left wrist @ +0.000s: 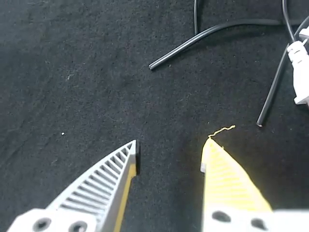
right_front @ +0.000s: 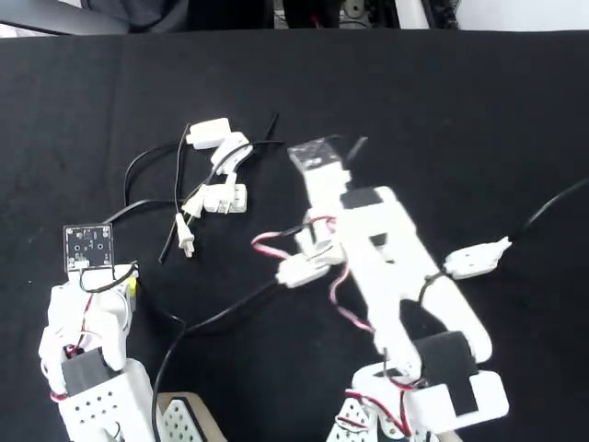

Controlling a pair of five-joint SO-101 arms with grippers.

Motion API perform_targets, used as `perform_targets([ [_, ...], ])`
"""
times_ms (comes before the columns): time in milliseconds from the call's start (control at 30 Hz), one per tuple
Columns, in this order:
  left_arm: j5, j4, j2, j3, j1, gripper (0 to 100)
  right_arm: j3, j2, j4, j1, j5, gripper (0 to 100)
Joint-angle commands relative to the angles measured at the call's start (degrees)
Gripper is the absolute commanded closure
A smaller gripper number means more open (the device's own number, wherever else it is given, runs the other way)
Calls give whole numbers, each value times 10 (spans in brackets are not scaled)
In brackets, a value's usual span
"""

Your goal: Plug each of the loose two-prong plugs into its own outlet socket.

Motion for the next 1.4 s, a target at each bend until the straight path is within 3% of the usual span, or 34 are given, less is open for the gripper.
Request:
perform_targets([
  [0,-4,-11,-2,11,-1,780,1,15,10,98,57,986],
  [267,-4,-11,-2,11,-1,780,-3,15,4,245,184,986],
  [733,-4,-10,-2,11,-1,780,-3,19,-96,462,380,986],
  [900,-4,-10,-2,11,-1,780,-3,19,-139,494,446,986],
  [1367,-4,-10,-2,11,-1,780,0,20,-137,498,449,986],
])
